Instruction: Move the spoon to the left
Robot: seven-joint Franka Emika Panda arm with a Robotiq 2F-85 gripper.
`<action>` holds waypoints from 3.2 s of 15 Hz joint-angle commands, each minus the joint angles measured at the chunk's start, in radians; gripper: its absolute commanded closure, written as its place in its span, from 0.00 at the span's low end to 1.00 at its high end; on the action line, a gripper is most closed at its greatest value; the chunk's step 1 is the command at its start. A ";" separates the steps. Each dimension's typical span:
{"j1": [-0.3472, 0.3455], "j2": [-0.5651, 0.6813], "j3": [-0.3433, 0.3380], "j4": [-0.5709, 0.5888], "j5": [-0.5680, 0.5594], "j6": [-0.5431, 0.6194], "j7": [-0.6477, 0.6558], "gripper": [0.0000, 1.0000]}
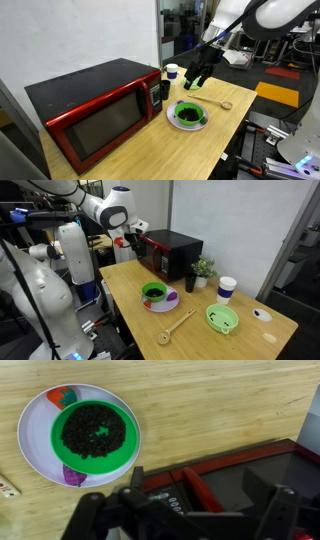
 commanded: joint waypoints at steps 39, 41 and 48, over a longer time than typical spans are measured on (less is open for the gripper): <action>-0.336 0.759 -0.362 0.192 -0.127 0.250 -0.857 0.00; -0.366 0.788 -0.336 0.201 -0.161 0.276 -0.846 0.00; -0.426 0.804 -0.266 0.191 -0.207 0.308 -0.825 0.00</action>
